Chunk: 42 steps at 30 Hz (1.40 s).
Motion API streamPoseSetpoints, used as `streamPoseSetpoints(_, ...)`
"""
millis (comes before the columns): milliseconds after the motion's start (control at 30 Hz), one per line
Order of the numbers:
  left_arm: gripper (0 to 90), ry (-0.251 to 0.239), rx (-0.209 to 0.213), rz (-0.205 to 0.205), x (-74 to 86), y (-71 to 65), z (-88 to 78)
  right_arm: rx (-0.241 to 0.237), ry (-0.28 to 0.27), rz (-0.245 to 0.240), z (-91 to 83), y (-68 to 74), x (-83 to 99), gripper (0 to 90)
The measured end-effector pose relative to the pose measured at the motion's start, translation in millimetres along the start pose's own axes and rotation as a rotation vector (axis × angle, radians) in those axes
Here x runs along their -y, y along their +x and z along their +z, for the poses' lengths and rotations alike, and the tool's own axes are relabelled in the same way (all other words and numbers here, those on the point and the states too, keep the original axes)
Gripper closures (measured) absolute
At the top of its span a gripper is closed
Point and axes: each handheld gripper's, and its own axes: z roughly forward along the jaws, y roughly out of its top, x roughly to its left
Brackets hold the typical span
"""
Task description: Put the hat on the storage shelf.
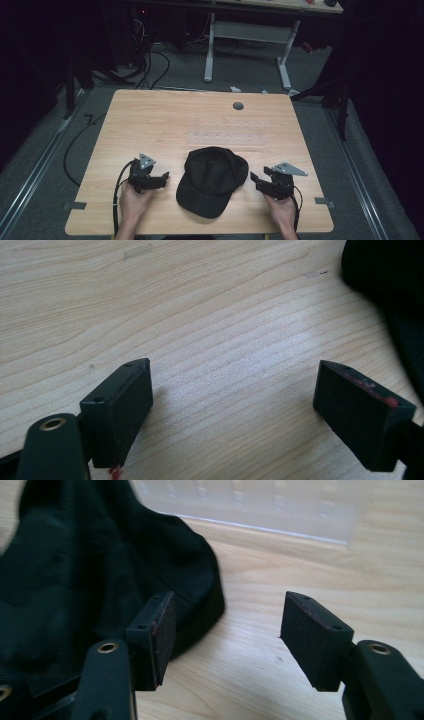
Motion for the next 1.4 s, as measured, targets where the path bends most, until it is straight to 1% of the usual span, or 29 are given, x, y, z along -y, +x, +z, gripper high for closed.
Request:
streamPoseSetpoints(200, 16.9, 0.000, 0.002, -0.001, 0.0, 0.3, -0.2, -0.050, -0.033, -0.035, -8.0, 14.8, -13.2, 37.8)
streamPoseSetpoints(400, 17.1, 0.000, 0.001, -0.001, 0.0, 0.3, -0.2, -0.086, -0.025, -0.079, -5.8, 28.0, -30.3, 36.4)
streamPoseSetpoints(500, 17.1, 0.000, 0.001, -0.001, 0.0, 0.3, -0.2, -0.097, -0.021, -0.094, -2.2, 34.7, -39.5, 35.1)
streamPoseSetpoints(667, 17.2, 0.000, 0.001, -0.001, 0.1, 0.3, -0.2, -0.105, -0.005, -0.115, 10.4, 41.5, -51.1, 33.8)
streamPoseSetpoints(733, 17.2, 0.000, 0.001, -0.002, 0.1, 0.3, -0.2, -0.111, 0.009, -0.116, 15.5, 43.4, -55.5, 33.1)
streamPoseSetpoints(800, 17.2, 0.000, 0.001, -0.001, 0.0, 0.3, -0.2, -0.114, 0.011, -0.121, 19.6, 45.4, -59.5, 32.7)
streamPoseSetpoints(1000, 17.2, 0.000, 0.000, -0.001, 0.0, 0.3, -0.2, -0.121, 0.027, -0.113, 30.0, 49.8, -67.6, 32.0)
streamPoseSetpoints(1133, 17.3, 0.000, 0.000, -0.002, 0.1, 0.3, -0.2, -0.124, 0.034, -0.112, 36.3, 50.3, -70.8, 32.0)
streamPoseSetpoints(1300, 17.4, 0.000, 0.000, -0.002, 0.0, 0.3, -0.2, -0.130, 0.057, -0.105, 44.8, 50.0, -71.3, 32.1)
streamPoseSetpoints(1400, 17.8, -0.001, 0.000, -0.003, 0.1, 0.3, -0.3, -0.134, 0.067, -0.080, 50.1, 48.5, -70.8, 32.7)
